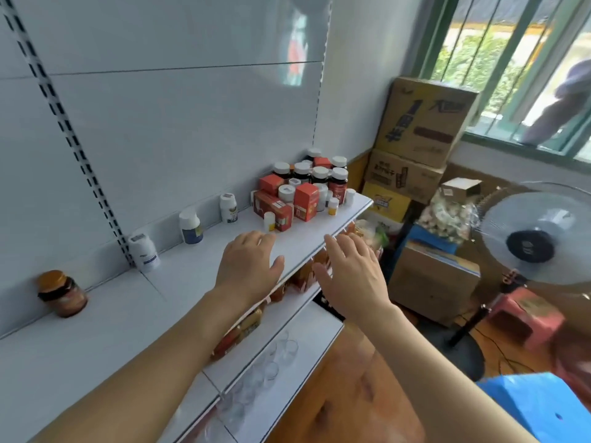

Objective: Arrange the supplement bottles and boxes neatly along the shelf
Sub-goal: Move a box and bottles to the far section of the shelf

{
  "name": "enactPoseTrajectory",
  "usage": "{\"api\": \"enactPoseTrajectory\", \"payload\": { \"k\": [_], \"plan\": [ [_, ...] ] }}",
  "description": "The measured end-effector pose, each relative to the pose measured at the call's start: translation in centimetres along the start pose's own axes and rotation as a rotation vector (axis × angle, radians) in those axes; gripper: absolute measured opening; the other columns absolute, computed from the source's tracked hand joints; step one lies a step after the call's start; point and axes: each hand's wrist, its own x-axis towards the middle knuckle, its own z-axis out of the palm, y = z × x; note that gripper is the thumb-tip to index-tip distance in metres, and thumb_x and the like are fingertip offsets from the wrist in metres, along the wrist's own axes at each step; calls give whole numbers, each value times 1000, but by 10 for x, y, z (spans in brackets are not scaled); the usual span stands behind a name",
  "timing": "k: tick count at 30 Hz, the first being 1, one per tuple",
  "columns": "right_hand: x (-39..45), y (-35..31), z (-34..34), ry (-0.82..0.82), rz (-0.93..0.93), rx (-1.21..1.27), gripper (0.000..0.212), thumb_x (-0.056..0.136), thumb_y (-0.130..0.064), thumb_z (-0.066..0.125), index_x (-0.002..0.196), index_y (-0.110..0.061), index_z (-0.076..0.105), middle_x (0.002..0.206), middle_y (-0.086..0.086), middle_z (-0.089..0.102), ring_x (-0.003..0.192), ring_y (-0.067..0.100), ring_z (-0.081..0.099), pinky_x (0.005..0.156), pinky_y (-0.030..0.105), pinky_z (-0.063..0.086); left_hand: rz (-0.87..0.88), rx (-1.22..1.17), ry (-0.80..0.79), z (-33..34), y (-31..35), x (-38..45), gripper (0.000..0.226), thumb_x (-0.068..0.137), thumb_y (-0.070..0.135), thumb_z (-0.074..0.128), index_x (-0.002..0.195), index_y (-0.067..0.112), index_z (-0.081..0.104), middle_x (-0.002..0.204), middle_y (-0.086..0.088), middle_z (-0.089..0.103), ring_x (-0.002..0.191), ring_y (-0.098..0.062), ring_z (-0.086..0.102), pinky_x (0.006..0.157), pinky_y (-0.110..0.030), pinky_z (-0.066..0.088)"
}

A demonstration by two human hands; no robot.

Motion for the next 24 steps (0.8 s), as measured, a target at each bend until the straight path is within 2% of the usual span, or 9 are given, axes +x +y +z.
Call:
{"api": "enactPoseTrajectory", "payload": {
  "k": [7, 15, 19, 24],
  "plan": [
    [112, 22, 47, -86, -115, 50, 60, 99, -49, 41, 150, -18, 31, 147, 5, 43, 139, 27, 32, 113, 41, 33, -140, -49, 10, 40, -23, 86, 50, 97, 40, 47, 143, 20, 42, 136, -4, 54, 123, -26, 47, 100, -37, 40],
    [216, 25, 100, -141, -182, 73, 48, 95, -46, 46, 138, -22, 44, 125, 4, 55, 117, 29, 47, 95, 38, 43, -263, -98, -37, 87, -51, 165, 47, 96, 33, 52, 140, 20, 45, 138, -2, 54, 120, -25, 52, 92, -37, 47],
    [246, 20, 121, -159, -249, 57, 46, 91, -52, 49, 127, -22, 50, 118, 5, 55, 110, 28, 49, 90, 39, 45, -269, -124, -66, 106, -53, 182, 34, 96, 33, 54, 128, 21, 53, 129, 1, 57, 113, -24, 54, 85, -36, 49],
    [266, 19, 137, -222, -312, 82, 35, 93, -49, 51, 114, -21, 48, 117, 6, 55, 107, 29, 53, 84, 40, 46, -302, -122, -17, 120, -49, 192, 19, 94, 35, 57, 101, 18, 54, 104, 0, 64, 90, -25, 57, 71, -40, 51]
  ]
}}
